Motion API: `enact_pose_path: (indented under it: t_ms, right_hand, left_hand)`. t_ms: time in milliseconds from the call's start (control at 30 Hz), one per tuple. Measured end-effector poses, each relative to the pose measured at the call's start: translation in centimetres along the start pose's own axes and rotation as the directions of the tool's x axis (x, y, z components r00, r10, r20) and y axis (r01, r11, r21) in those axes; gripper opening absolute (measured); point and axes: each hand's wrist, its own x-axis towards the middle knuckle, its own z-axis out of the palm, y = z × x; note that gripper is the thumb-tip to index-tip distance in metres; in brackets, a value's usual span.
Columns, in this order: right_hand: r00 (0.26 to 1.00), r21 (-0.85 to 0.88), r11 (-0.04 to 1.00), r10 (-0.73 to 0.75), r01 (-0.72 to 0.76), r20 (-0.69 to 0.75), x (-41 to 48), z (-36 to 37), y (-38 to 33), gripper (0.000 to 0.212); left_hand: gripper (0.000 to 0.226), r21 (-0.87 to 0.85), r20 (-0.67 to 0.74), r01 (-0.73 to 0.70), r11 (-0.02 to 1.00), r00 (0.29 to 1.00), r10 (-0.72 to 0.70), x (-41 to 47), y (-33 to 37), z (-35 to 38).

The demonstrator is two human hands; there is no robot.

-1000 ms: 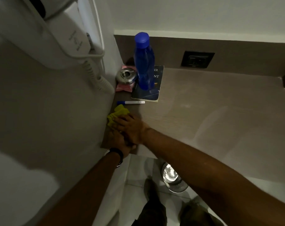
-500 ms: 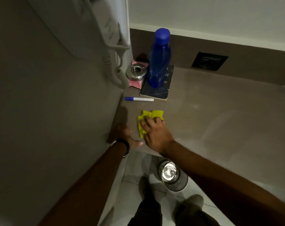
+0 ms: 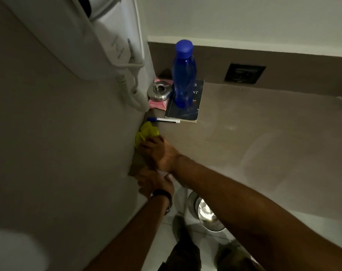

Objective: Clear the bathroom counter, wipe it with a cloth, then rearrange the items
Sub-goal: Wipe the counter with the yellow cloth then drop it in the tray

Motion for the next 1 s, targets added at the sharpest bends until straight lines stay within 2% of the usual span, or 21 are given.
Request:
enact_pose_path:
  t_ms: [100,133,200,300,367,400,467,567,667,700,767,833,867,900,1000]
  right_hand:
    - [0.971,0.061,0.995,-0.087,0.075,0.222,-2.0,1.1,-0.8,0.052]
    - [0.966,0.133,0.989,-0.091,0.06,0.243,-2.8,1.7,-1.2,0.051]
    - [0.964,0.143,0.989,-0.067,0.031,0.256,-4.4,2.6,-1.5,0.049]
    - [0.976,0.042,0.996,0.068,-0.079,0.208,-7.0,2.7,0.0,0.046]
    - [0.956,-0.019,0.965,0.262,-0.262,0.13,-9.6,2.5,1.8,0.04]
    - [0.915,-0.03,0.922,0.387,-0.386,0.111,-11.4,2.4,3.0,0.043]
    - [0.779,-0.083,0.783,0.621,-0.616,0.085,-15.8,1.5,5.6,0.051]
    - [0.498,-0.137,0.493,0.867,-0.859,-0.004,-23.2,0.0,9.7,0.053]
    - [0.2,-0.137,0.19,0.978,-0.972,-0.062,-28.6,-1.5,13.1,0.058]
    - [0.135,-0.124,0.126,0.988,-0.984,-0.07,-29.3,-1.7,14.0,0.058]
    - [0.064,-0.095,0.058,0.996,-0.994,-0.064,-29.1,-1.8,15.3,0.058]
    - [0.051,-0.038,0.049,0.998,-0.998,-0.041,-27.2,-1.9,16.2,0.057]
    - [0.087,-0.021,0.086,0.996,-0.996,-0.02,-25.8,-1.9,16.5,0.058]
    - [0.163,-0.029,0.163,0.987,-0.986,0.003,-24.2,-1.9,16.5,0.058]
    - [0.5,-0.092,0.502,0.865,-0.86,0.039,-19.0,-1.3,13.8,0.058]
  left_hand:
    - [0.075,-0.088,-0.063,-0.103,0.991,0.993,0.098,-0.8,-2.1,0.4]
    - [0.07,-0.079,-0.061,-0.141,0.987,0.989,0.136,-0.7,-2.7,0.3]
    - [0.064,0.048,-0.019,-0.22,0.974,0.975,0.221,-0.4,-3.5,-0.2]
    - [0.048,0.156,-0.031,-0.317,0.935,0.945,0.325,0.6,-3.3,-1.2]
    - [0.037,0.193,-0.002,-0.449,0.872,0.889,0.458,1.4,-2.0,-1.8]
    - [0.035,0.188,0.042,-0.51,0.84,0.858,0.511,2.0,-1.1,-1.9]
    - [0.033,0.173,0.135,-0.563,0.808,0.826,0.547,3.1,0.5,-2.2]
    - [0.035,0.25,0.22,-0.601,0.759,0.799,0.56,4.4,1.4,-2.7]
    - [0.036,0.259,0.258,-0.64,0.724,0.768,0.586,5.2,1.3,-3.1]
    - [0.037,0.258,0.272,-0.649,0.715,0.759,0.591,5.5,1.1,-3.2]
    - [0.041,0.242,0.305,-0.659,0.712,0.748,0.589,6.0,0.7,-3.4]
    - [0.046,0.216,0.325,-0.656,0.723,0.747,0.58,6.4,0.5,-3.3]
    - [0.048,0.203,0.328,-0.655,0.728,0.746,0.579,6.6,0.4,-3.2]
    - [0.048,0.193,0.328,-0.656,0.729,0.744,0.582,6.9,0.5,-3.1]
    - [0.047,0.196,0.344,-0.637,0.745,0.756,0.556,7.5,0.9,-2.9]
